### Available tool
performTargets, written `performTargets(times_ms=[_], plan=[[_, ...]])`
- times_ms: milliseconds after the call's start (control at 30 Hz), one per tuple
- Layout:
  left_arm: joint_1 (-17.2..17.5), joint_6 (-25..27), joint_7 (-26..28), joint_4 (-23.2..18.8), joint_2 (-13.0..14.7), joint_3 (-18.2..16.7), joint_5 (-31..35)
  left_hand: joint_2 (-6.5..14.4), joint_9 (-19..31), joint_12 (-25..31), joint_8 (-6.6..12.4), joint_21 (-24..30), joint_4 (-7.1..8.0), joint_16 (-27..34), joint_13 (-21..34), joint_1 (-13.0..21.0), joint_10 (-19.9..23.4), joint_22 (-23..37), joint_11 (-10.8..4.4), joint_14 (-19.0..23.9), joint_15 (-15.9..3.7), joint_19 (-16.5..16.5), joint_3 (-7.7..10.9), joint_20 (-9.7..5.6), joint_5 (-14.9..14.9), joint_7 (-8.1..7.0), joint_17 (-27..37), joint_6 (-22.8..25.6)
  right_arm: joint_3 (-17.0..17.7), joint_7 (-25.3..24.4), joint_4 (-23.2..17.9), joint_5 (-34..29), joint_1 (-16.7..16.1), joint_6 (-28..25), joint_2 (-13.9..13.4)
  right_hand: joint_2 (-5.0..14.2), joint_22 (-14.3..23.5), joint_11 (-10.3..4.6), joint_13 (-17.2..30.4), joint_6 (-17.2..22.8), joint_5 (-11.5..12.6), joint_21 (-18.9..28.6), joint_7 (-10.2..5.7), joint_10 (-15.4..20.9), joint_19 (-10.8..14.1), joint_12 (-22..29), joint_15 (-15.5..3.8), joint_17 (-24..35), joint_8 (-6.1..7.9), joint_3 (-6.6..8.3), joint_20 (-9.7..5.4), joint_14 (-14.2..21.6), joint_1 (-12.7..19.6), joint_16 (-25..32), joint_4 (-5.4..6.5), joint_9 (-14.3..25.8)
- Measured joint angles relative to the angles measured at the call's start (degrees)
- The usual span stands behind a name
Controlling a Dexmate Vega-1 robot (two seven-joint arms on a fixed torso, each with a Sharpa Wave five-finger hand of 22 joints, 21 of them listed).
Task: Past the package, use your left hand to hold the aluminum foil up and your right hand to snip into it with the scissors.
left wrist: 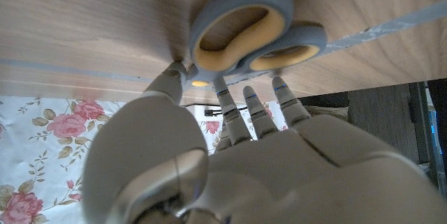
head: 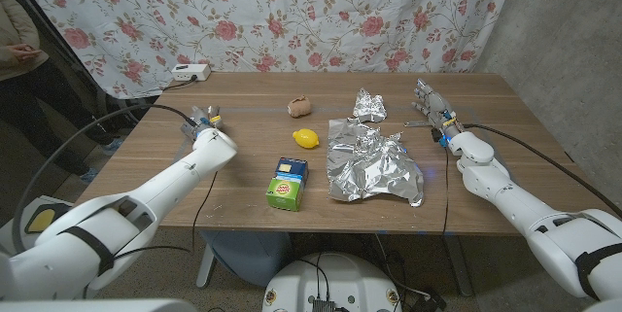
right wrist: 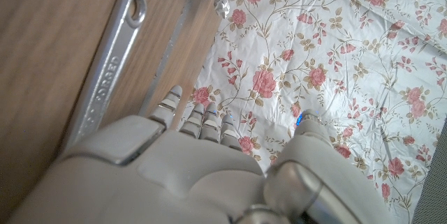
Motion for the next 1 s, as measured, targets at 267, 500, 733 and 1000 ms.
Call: performTargets(times_ms=[267, 500, 733, 1000], plan=[[-0.25, -0.30, -0.27, 0.41, -0.28, 0.37, 0.04, -0.84, 0.00, 0.88, 0.00, 0.00, 1.32, 1.05, 0.00, 2.12, 0.81, 0.00, 0.81, 3.89, -3.01, 0.50, -0.85, -0.50, 0.85, -0.51, 0.59, 2.11, 0.12, 0.00, 0.03, 0.11, 0.00, 0.06, -0.03, 0.00, 0.00, 0.00, 0.00, 0.00, 0.00, 0.00, 0.00, 0.00, 0.00, 0.00, 0.00, 0.00, 0.00, 0.00, 0.00, 0.00, 0.00, 0.00, 0.00, 0.00], [0.10, -0.25, -0.26, -0.15, -0.22, 0.40, 0.08, -1.03, 0.01, 0.88, 0.00, 0.00, 2.22, 2.61, -0.07, 1.66, 0.80, -0.16, 0.81, 7.39, -3.88, 0.81, -3.08, -0.81, 1.24, -1.25, 2.13, 3.46, 0.15, 0.00, -0.08, 0.14, 0.00, 0.06, -0.09, 0.00, 0.00, 0.00, 0.00, 0.00, 0.00, 0.00, 0.00, 0.00, 0.00, 0.00, 0.00, 0.00, 0.00, 0.00, 0.00, 0.00, 0.00, 0.00, 0.00, 0.00], [0.65, 0.23, 0.52, -0.93, -0.11, 0.39, 0.31, -1.23, 0.01, 0.88, 0.00, 0.00, 2.45, 4.30, -0.13, 0.17, 0.80, -0.16, 0.81, 9.65, -4.49, 0.69, -4.89, -0.92, 1.67, -1.57, 3.73, 5.22, 0.15, -0.01, -0.29, 0.16, -0.01, 0.06, -0.13, 0.00, 0.00, 0.00, 0.00, 0.00, 0.00, 0.00, 0.00, 0.00, 0.00, 0.00, 0.00, 0.00, 0.00, 0.00, 0.00, 0.00, 0.00, 0.00, 0.00, 0.00], [1.22, 0.86, 2.09, -1.68, -0.04, 0.30, 1.10, -1.31, 0.02, 0.89, 0.00, -0.11, 2.14, 6.22, -0.13, -0.36, 4.31, -0.03, -0.42, 10.67, -5.12, 0.26, -6.62, -0.91, 2.56, -2.70, 6.62, 9.05, 0.19, -0.18, -0.62, 0.21, -0.25, -0.11, -0.18, 0.00, 0.00, 0.00, 0.00, 0.00, 0.00, 0.00, 0.00, 0.00, 0.00, 0.00, 0.00, 0.00, 0.00, 0.00, 0.00, 0.00, 0.00, 0.00, 0.00, 0.00]])
